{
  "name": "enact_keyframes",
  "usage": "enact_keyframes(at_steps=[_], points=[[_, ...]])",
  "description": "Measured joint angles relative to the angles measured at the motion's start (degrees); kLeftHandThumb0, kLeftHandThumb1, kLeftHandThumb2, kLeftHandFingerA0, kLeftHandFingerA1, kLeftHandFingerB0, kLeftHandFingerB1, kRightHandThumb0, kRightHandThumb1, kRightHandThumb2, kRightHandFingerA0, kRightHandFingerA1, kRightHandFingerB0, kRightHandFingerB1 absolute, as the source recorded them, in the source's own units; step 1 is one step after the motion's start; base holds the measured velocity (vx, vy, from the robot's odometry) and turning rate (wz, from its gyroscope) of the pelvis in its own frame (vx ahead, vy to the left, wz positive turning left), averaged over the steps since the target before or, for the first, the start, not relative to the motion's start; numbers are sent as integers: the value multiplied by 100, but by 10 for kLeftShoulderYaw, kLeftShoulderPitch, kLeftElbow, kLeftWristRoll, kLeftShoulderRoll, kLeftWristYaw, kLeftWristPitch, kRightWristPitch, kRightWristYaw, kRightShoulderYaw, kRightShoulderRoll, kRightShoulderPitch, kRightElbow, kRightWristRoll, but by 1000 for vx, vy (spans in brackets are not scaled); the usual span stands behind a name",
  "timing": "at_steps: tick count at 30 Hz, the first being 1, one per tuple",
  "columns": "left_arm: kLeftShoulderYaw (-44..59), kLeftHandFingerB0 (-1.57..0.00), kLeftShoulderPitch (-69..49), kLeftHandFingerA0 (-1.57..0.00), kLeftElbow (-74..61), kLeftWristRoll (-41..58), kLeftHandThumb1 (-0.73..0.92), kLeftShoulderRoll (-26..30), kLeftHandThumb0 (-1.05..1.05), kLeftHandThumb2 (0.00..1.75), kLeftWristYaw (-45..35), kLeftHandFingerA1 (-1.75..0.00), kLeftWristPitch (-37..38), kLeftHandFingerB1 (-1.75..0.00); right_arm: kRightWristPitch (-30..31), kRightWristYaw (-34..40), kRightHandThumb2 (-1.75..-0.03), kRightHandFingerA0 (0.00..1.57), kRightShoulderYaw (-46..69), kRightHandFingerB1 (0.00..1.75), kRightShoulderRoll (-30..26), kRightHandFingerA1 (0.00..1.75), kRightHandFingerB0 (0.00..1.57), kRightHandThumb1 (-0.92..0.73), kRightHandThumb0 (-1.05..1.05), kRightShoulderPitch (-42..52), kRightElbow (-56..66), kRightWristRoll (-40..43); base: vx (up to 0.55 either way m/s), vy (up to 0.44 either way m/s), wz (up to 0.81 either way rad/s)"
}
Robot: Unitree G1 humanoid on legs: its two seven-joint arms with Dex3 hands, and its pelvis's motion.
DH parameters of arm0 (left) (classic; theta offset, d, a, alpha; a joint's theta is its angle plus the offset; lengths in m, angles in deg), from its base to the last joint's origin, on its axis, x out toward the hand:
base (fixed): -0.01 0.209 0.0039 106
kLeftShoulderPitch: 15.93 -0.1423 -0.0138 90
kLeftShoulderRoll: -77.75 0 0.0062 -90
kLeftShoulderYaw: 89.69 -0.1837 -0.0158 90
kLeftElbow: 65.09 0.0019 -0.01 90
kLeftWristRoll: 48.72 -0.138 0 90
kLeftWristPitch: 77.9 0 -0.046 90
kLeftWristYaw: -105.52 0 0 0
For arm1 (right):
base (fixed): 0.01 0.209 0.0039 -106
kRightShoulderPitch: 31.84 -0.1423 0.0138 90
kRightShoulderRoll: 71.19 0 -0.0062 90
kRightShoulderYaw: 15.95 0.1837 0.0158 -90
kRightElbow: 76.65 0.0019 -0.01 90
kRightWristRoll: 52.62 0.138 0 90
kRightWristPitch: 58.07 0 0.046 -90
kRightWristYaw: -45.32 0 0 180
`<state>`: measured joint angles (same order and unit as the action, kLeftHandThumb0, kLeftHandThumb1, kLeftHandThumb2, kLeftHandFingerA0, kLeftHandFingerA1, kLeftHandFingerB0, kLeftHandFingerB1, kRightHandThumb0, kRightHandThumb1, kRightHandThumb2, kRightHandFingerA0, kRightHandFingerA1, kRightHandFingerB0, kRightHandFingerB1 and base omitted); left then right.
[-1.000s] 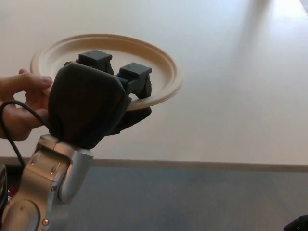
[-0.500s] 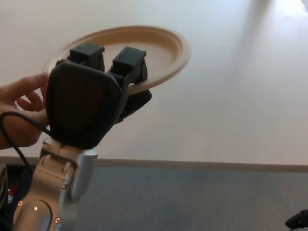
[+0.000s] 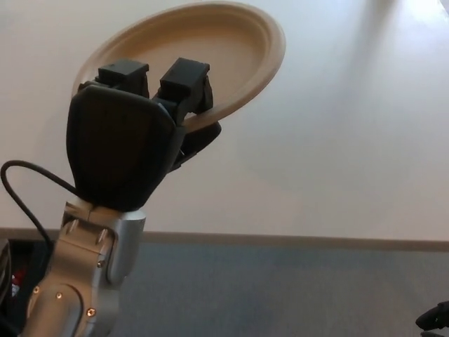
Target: A person passes a plate to the robot and the robot grabs it with its left hand and places it at the centre of the table infront of it
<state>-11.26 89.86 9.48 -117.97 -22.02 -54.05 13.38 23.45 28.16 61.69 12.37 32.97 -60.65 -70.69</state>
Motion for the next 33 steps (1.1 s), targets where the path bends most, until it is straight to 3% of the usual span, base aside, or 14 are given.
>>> enact_keyframes(at_steps=[5,6,10,12,18,21,22,23,24,25,26,27,33], points=[[-5,-89,27,-107,32,4,84,1,-40,71,-3,-154,-9,-141,0,0,-66,71,0,45,0,61,31,-83,-70,-1,0,0,0,0,0],[-7,-89,38,-105,51,6,80,3,-37,69,-3,-154,-9,-137,-1,0,-65,72,0,45,0,61,37,-85,-70,-2,0,0,0,0,0],[-16,-87,78,-98,134,14,80,12,-40,70,-2,-163,-8,-142,-1,1,-65,70,-4,46,0,62,35,-84,-70,-2,0,-2,0,0,0],[-23,-84,95,-97,179,20,84,12,-41,65,-3,-164,-6,-144,-2,1,-64,69,-5,47,0,62,36,-84,-69,-2,0,-2,0,0,0],[-61,-84,161,-97,326,33,84,12,-44,72,-13,-161,-5,-144,-1,1,-64,70,-2,45,0,61,32,-83,-67,-3,0,0,0,0,0],[-84,-76,196,-94,393,43,87,12,-45,67,-17,-162,1,-146,-2,1,-65,69,-1,46,0,61,34,-86,-67,-4,0,0,0,0,0],[-92,-87,206,-116,416,47,69,12,-42,109,-17,-128,4,-108,-2,1,-65,72,-2,46,0,60,36,-87,-67,-4,0,0,0,0,0],[-105,-87,216,-116,442,50,69,11,-42,109,-19,-128,5,-108,-2,0,-65,72,-3,46,0,60,36,-87,-67,-4,0,-1,0,0,0],[-109,-79,219,-95,449,50,86,10,-47,71,-20,-155,5,-134,-2,0,-65,74,-3,46,0,62,37,-87,-67,-4,0,-1,0,0,0],[-126,-79,229,-95,477,52,86,8,-47,71,-24,-155,5,-134,-3,0,-65,74,-7,46,0,62,37,-87,-67,-4,1,-2,0,0,0],[-134,-82,233,-111,492,53,70,6,-45,108,-27,-128,5,-110,-4,0,-65,72,-9,46,0,61,38,-85,-67,-5,1,-3,0,0,0],[-144,-73,238,-91,507,55,85,4,-45,72,-32,-158,5,-140,-4,-1,-64,67,-10,47,0,62,41,-84,-67,-5,1,-4,0,0,0],[-164,-62,261,-80,573,77,87,-10,-44,66,-47,-163,6,-148,1,-3,-64,70,-1,44,2,62,38,-83,-65,-12,1,-1,0,0,0]])
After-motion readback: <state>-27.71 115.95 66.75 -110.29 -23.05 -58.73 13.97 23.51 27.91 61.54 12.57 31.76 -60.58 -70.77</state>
